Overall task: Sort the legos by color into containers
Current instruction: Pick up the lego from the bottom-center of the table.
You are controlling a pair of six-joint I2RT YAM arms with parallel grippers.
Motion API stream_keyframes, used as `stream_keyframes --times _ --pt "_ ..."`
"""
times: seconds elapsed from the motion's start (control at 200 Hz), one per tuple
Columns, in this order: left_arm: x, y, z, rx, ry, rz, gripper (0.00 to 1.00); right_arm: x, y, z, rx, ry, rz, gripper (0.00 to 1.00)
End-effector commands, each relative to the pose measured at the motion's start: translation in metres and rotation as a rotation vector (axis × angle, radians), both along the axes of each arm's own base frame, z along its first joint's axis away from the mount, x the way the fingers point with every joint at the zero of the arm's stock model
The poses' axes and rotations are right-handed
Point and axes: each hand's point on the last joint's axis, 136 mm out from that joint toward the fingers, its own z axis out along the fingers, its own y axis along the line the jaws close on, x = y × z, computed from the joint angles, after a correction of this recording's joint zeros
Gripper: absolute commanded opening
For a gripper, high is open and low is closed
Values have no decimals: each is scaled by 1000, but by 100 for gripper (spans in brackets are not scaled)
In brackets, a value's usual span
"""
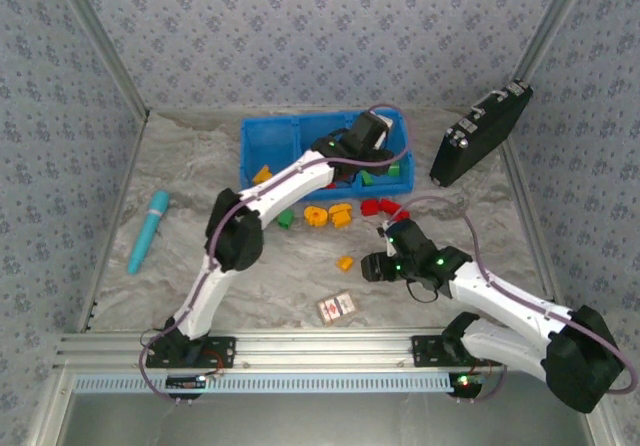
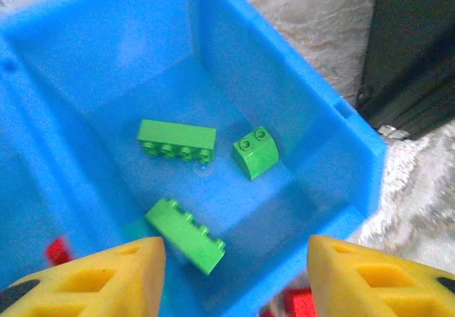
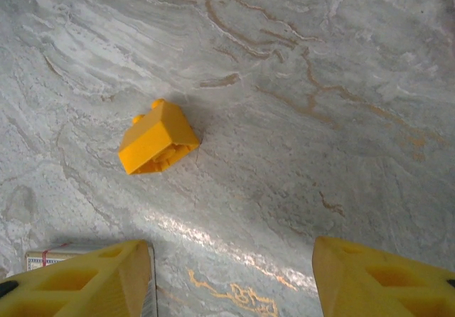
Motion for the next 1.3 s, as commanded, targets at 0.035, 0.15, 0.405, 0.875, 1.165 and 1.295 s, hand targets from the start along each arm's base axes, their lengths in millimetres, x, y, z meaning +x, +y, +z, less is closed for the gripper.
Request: stream_keyframes --times 0.035,0.15,0.405,0.875,1.165,1.295 --pt "-13 44 67 -10 -103 2 60 8 14 5 20 -27 7 65" --pt "-22 87 65 21 -89 56 63 13 17 -6 4 24 -36 69" --pt "-52 163 66 29 -111 139 69 19 35 -21 84 185 -235 68" --pt "-85 243 74 -42 -171 231 70 27 54 -24 141 241 -375 67" --pt "-116 291 79 -70 -199 296 72 30 69 -38 47 279 -391 55" --pt "-123 313 75 -66 -210 360 75 26 70 -46 -2 295 -396 51"
